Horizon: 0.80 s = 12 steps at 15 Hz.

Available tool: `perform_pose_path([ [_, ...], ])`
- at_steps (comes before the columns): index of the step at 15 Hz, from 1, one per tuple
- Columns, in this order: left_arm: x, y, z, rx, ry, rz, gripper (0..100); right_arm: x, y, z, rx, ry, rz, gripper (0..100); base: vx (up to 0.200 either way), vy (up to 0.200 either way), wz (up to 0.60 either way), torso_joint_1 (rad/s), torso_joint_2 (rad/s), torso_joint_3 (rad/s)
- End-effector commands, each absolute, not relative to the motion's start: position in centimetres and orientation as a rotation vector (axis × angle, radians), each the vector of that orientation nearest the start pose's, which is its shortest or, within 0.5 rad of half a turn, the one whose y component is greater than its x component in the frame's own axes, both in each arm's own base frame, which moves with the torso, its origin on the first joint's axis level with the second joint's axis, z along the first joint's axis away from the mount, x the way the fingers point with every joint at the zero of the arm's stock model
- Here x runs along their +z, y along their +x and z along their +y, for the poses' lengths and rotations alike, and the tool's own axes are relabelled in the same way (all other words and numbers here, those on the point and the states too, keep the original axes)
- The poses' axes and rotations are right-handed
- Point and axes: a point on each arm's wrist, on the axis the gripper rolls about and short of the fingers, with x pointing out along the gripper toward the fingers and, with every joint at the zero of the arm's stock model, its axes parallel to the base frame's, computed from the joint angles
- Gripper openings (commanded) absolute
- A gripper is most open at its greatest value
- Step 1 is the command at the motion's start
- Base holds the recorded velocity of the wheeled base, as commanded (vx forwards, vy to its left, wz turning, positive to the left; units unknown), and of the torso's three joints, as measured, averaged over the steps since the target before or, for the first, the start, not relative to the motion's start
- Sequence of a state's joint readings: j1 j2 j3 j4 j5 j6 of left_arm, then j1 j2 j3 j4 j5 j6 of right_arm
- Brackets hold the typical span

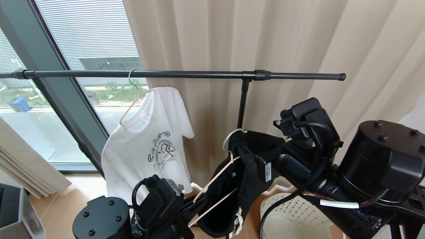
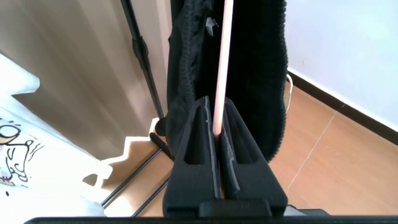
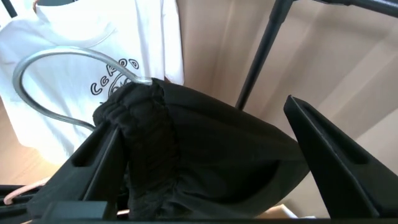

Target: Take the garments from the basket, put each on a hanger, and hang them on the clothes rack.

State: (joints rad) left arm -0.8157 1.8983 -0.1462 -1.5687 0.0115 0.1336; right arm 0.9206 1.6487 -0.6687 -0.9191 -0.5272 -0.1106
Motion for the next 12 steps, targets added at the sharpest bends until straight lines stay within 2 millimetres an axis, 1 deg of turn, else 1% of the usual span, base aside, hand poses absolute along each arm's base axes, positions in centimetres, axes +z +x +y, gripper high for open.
perform_pose_path([
  [1,8.4,16.5,-17.4,-0.812,0.192,0.101,0,19.2,18.2,21.8,0.39,-0.144,0.018,100,0.0,0.0,0.0,0.0,0.0,0.0],
  [4,8.5,16.5,-17.4,-0.812,0.192,0.098,0,19.5,18.5,21.6,0.374,-0.137,0.012,100,0.0,0.0,0.0,0.0,0.0,0.0],
  [12,9.4,16.4,-17.3,-0.809,0.174,0.056,0,19.8,18.5,21.7,0.377,-0.12,0.006,100,0.0,0.0,0.0,0.0,0.0,0.0],
])
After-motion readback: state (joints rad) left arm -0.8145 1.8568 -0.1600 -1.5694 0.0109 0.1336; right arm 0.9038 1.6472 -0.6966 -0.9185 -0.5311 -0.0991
